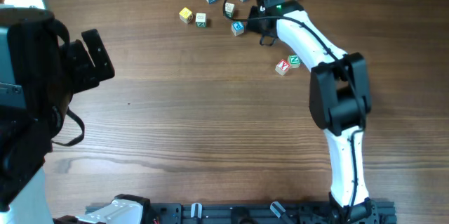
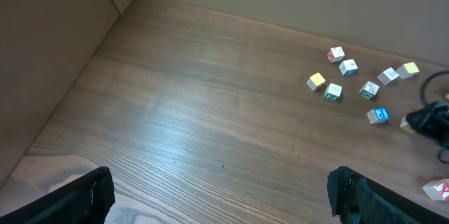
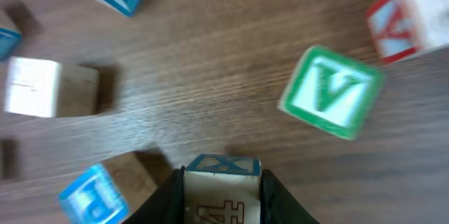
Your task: Form a circle
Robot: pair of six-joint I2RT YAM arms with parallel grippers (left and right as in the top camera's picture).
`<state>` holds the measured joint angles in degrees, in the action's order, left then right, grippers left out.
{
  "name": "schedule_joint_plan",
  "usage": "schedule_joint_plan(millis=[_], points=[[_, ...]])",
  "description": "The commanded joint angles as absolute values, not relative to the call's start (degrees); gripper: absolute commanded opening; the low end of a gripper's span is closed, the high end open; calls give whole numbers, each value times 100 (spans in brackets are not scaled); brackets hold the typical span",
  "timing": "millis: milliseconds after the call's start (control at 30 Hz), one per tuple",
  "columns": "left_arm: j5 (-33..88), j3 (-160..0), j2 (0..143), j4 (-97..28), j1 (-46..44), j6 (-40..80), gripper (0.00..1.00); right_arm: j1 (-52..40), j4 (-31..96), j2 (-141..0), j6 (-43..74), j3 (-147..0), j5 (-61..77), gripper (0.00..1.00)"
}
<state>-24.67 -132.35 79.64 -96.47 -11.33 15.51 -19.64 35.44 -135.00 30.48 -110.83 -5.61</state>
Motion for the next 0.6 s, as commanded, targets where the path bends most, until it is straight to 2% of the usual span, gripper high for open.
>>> schedule_joint_plan(millis=[0,100,233,400,567], points=[[-2558,-13231,7966,-9649,-1107,1540,100,-1914,3876,-12145,3002,-11177,-950,23],[-2558,-13231,7966,-9649,-1107,1540,100,-1806,4504,-11463,3063,-11177,-1066,22],[-2558,-13231,7966,-9649,-1107,1540,100,-1538,5883,-10763,3815,-11177,-1251,22],[-2558,-13231,7966,-9649,-1107,1540,100,-1007,7310,-10654,4536,-11087,-1262,21],[-2558,-13231,7966,-9649,-1107,1540,100,-622,7419,-10654,4674,-10440,-1153,22]])
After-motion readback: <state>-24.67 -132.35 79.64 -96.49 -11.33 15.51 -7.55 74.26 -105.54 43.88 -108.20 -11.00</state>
